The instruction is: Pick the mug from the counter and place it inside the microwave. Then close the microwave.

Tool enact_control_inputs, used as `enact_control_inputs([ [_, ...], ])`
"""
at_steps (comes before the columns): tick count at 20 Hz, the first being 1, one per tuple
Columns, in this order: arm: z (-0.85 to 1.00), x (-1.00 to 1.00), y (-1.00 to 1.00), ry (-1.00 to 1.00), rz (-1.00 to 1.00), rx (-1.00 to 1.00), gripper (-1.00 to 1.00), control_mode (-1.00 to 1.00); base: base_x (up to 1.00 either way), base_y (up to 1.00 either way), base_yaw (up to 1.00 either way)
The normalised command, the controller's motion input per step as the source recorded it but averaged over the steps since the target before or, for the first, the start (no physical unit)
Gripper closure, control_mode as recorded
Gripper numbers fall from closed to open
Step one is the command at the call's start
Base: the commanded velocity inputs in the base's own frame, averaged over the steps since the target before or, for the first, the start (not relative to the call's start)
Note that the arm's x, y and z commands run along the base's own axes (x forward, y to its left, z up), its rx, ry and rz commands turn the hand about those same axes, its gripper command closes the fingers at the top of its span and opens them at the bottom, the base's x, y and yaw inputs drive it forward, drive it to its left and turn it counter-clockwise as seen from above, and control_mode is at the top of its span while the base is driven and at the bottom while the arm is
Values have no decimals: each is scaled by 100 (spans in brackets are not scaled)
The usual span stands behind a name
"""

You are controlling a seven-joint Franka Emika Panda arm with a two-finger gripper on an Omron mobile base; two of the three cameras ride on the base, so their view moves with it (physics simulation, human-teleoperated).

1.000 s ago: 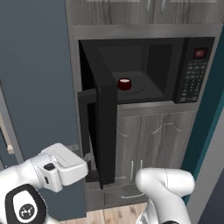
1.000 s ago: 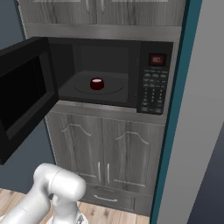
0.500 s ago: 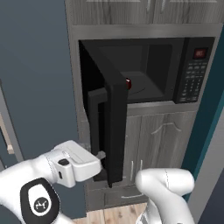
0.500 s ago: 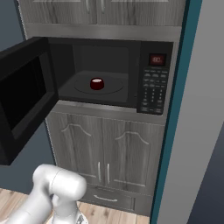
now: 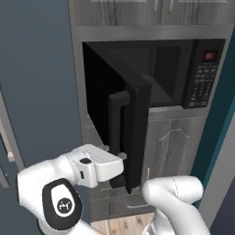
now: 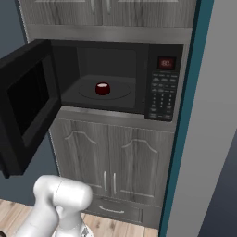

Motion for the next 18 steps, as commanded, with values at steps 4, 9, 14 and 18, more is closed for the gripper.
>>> enact_control_inputs([
  [4,15,12,-48,6,4,0,-100,-100,0,0,0],
  [9,12,12,-50,5,4,0,-100,-100,0,0,0],
  [14,0,22,-57,4,4,0,-100,-100,0,0,0],
  [18,0,25,-55,3,4,0,-100,-100,0,0,0],
])
